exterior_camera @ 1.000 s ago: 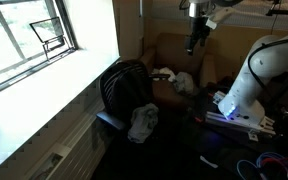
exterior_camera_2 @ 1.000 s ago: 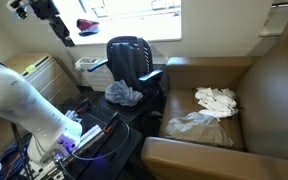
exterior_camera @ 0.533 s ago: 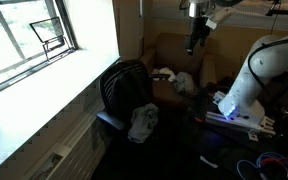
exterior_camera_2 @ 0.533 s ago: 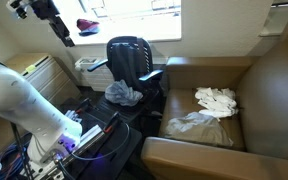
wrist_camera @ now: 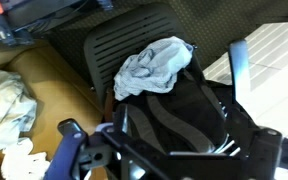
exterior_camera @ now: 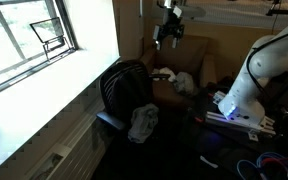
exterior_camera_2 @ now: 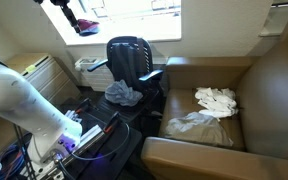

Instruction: Move the grey bag from the chair to the brown couch

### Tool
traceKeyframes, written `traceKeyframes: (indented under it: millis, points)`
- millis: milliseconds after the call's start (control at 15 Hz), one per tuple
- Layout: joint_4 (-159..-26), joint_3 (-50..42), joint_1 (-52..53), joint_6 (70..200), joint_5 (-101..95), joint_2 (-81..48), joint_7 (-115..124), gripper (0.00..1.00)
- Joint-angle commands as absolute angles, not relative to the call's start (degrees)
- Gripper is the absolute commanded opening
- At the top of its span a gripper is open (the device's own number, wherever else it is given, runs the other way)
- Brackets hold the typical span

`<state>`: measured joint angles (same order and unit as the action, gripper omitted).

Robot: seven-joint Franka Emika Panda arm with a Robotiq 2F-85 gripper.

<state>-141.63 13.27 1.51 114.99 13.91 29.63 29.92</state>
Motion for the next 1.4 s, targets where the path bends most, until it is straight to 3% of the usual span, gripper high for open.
traceKeyframes:
  millis: [0,333,933,1000,1333]
  points:
    - [-139.04,12.53,2.40,115.17,15.34,26.71,30.44,1.00]
    - [-133.79,12.61,0.48,111.56,12.22,18.94,37.29,1.00]
    - [-118.41,11.01,6.28,122.90,15.17,-9.18,60.01,1.00]
    - [-123.18,10.66,6.53,123.43,16.04,-4.62,56.85,1.00]
    - [-119.48,8.64,8.58,128.67,11.26,-10.54,68.09,1.00]
